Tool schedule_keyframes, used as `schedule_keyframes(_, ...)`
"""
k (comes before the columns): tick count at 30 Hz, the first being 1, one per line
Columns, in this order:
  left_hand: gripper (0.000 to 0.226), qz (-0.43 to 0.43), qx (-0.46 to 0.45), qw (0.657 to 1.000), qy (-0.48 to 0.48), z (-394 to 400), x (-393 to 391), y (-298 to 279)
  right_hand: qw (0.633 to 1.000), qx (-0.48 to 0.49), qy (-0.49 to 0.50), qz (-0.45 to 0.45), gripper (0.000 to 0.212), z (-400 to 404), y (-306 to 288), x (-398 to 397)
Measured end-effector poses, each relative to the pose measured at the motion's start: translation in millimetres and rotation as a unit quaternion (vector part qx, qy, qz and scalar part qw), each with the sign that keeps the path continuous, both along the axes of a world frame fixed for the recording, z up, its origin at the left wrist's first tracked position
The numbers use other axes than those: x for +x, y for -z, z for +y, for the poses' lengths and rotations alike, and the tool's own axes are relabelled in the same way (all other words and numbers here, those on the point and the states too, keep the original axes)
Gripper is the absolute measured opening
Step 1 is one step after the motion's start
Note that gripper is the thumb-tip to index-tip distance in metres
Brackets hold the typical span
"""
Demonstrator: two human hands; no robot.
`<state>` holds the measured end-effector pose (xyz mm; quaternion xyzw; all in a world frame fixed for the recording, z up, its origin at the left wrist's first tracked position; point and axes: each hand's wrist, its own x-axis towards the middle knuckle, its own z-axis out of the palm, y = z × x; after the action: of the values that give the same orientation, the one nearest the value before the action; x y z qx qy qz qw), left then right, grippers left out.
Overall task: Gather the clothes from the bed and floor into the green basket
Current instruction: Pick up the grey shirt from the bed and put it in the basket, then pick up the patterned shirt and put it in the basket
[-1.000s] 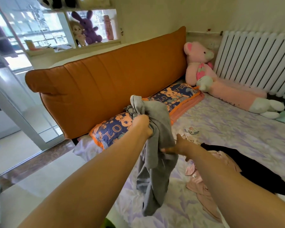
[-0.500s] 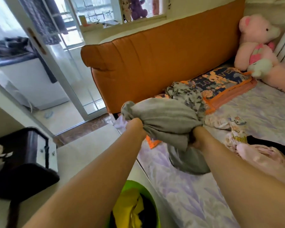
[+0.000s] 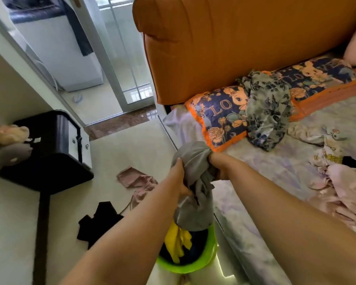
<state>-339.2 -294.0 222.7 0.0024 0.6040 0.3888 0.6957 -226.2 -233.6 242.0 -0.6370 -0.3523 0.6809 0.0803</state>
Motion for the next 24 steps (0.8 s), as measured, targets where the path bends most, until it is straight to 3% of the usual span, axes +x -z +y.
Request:
schedule_keyframes(3, 0.059, 0.049, -0.053, 0.996, 0.055, -7.4, -26.0, 25.2, 0.999, -0.040, -0.034, 0.001, 0.026, -11.0, 24.2, -16.4)
schedule_keyframes(6, 0.074, 0.048, -0.114, 0.990, 0.075, -20.0, -54.4, 78.2, 0.995, -0.081, -0.060, 0.003, 0.020, -26.0, 63.1, -34.9)
schedule_keyframes(8, 0.065, 0.068, -0.090, 0.987, 0.118, -36.7, -55.3, 80.9, 0.990, -0.098, -0.097, -0.026, 0.018, -33.7, 85.5, -42.5)
schedule_keyframes(11, 0.060, 0.029, -0.105, 0.993, 0.038, -52.5, -52.1, 80.1, 0.981, -0.107, -0.144, -0.069, 0.019, -45.3, 98.5, -44.0)
schedule_keyframes(16, 0.071, -0.010, -0.131, 0.991, 0.042, -44.1, -57.2, 80.6, 0.990, -0.072, -0.079, -0.088, 0.028, -38.4, 104.9, -45.7)
schedule_keyframes(24, 0.068, 0.040, -0.075, 0.987, 0.139, 18.7, -29.0, 63.0, 0.997, -0.028, -0.052, -0.051, 0.034, -4.9, 78.4, -32.2)
